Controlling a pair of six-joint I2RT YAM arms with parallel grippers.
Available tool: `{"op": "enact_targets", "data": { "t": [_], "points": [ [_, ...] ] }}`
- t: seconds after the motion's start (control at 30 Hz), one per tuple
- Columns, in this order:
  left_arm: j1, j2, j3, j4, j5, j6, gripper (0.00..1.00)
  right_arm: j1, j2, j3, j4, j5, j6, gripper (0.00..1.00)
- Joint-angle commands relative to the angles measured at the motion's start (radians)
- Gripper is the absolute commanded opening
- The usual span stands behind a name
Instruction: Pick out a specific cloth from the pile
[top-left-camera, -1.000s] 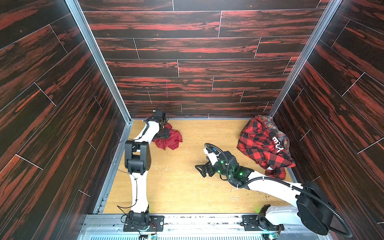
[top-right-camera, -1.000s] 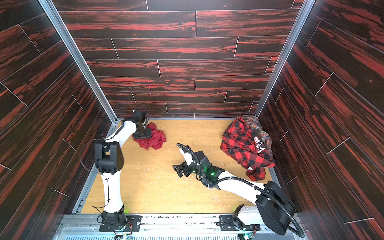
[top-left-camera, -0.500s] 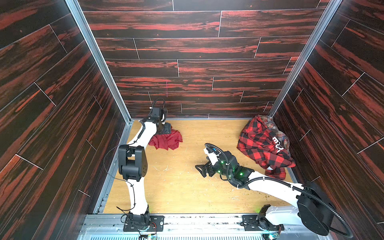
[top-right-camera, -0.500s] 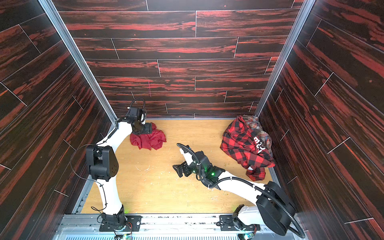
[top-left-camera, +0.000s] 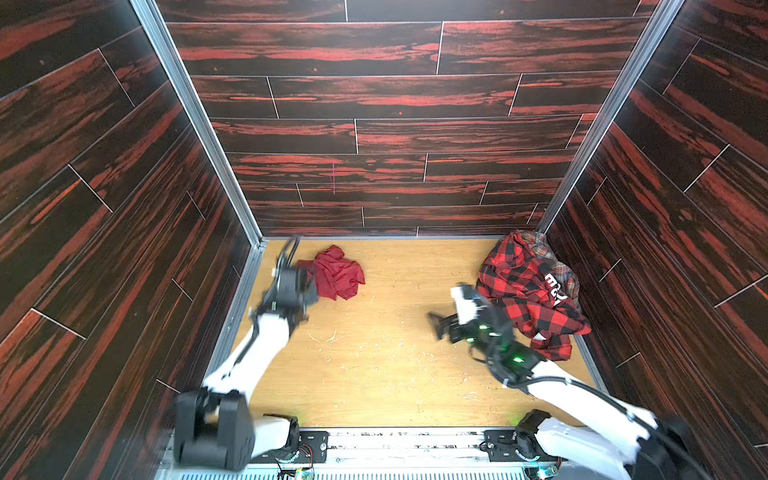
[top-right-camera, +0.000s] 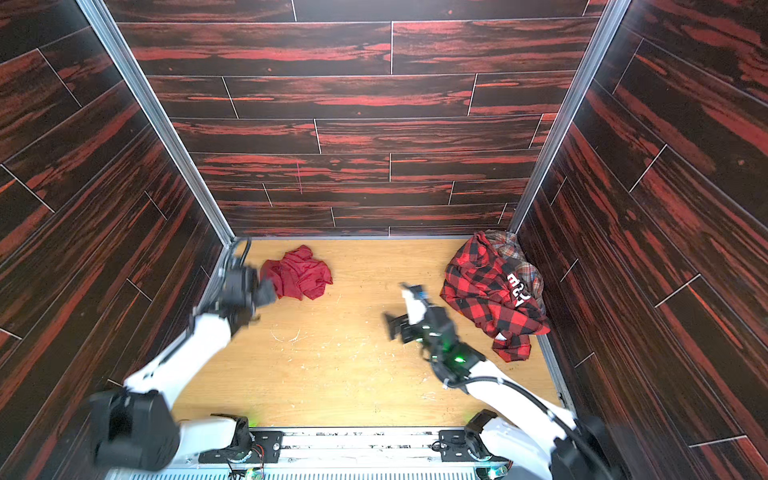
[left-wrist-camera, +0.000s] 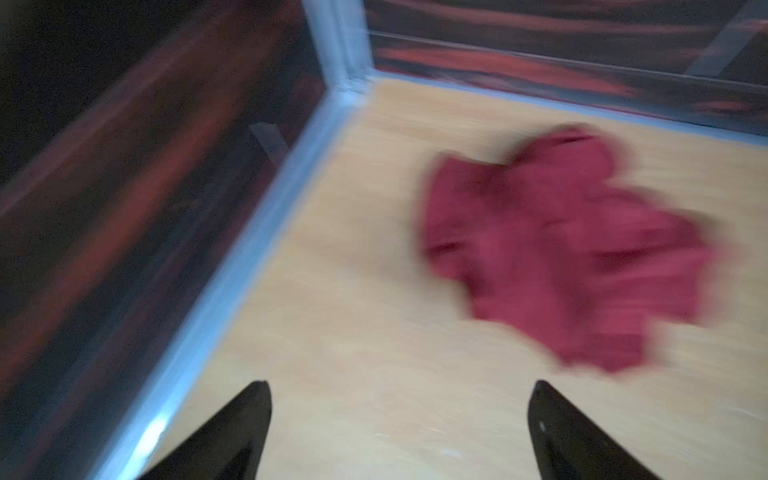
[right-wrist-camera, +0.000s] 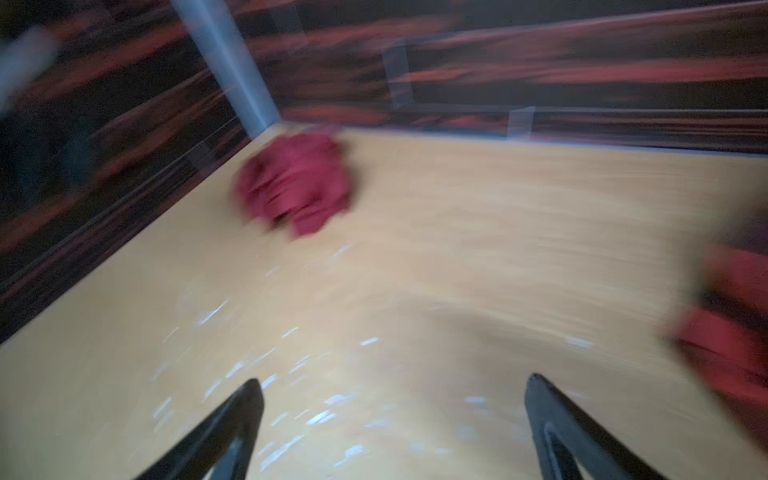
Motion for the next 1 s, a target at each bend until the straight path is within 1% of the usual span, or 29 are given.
{"op": "enact_targets", "data": {
  "t": [0.0,0.07,0.1,0.13,0.17,0.23,0.3,0.33,0.4,0.5,0.57,0.63,0.73,0.8,0.83,0.87,0.9,0.93,0.97],
  "points": [
    [-0.001,-0.080,-0.205,0.308,-0.228,0.033,0.99,-0.130,-0.104,-0.054,-0.011,0.220,0.105,0.99],
    [0.002,-0.113,-0.303,0.416,-0.289,0.013,0.99,-0.229,-0.153,-0.095,-0.033,0.322,0.168,0.99],
    [0.001,-0.119,-0.343,0.470,-0.302,0.015,0.99,-0.262,-0.169,-0.115,-0.024,0.342,0.163,0.99],
    [0.001,-0.119,-0.381,0.532,-0.300,0.025,0.99,-0.284,-0.175,-0.140,0.002,0.362,0.124,0.99],
    [0.002,-0.112,-0.408,0.593,-0.282,0.034,0.99,-0.289,-0.170,-0.162,0.033,0.375,0.060,0.99],
    [0.003,-0.083,-0.439,0.696,-0.224,0.040,0.99,-0.289,-0.128,-0.179,0.066,0.374,-0.056,0.99],
    [0.005,-0.040,-0.426,0.736,-0.192,0.053,0.99,-0.288,-0.066,-0.190,0.117,0.381,-0.103,0.99],
    [0.007,-0.009,-0.420,0.775,-0.184,0.062,0.99,-0.289,-0.038,-0.193,0.145,0.357,-0.135,0.99],
    [0.011,0.050,-0.406,0.844,-0.166,0.073,0.99,-0.289,0.008,-0.220,0.250,0.326,-0.191,0.99],
    [0.022,0.150,-0.374,0.925,-0.089,0.115,0.99,-0.291,0.082,-0.308,0.491,0.334,-0.220,0.99],
    [0.025,0.262,-0.369,1.049,-0.077,0.128,0.99,-0.300,0.146,-0.388,0.731,0.314,-0.237,0.99],
    [0.025,0.327,-0.379,1.166,-0.055,0.167,0.99,-0.304,0.206,-0.433,0.907,0.315,-0.253,0.99],
    [0.032,0.301,-0.382,1.072,-0.025,0.135,0.99,-0.331,0.307,-0.418,1.022,0.250,-0.265,0.99],
    [0.035,0.335,-0.367,1.099,-0.034,0.136,0.99,-0.346,0.402,-0.395,1.120,0.204,-0.284,0.99],
    [0.035,0.343,-0.351,1.075,-0.032,0.139,0.99,-0.351,0.406,-0.356,1.058,0.188,-0.295,0.99],
    [0.037,0.338,-0.347,1.058,-0.025,0.135,0.99,-0.360,0.372,-0.326,0.935,0.110,-0.291,0.99],
    [0.039,0.329,-0.346,1.044,-0.023,0.132,0.99,-0.390,0.363,-0.320,0.898,-0.019,-0.310,0.99],
    [0.039,0.325,-0.338,1.019,-0.021,0.132,0.99,-0.407,0.365,-0.317,0.896,-0.049,-0.302,0.99],
    [0.039,0.319,-0.339,1.014,-0.018,0.131,0.99,-0.418,0.360,-0.314,0.882,-0.047,-0.286,0.99]
  ]
}}
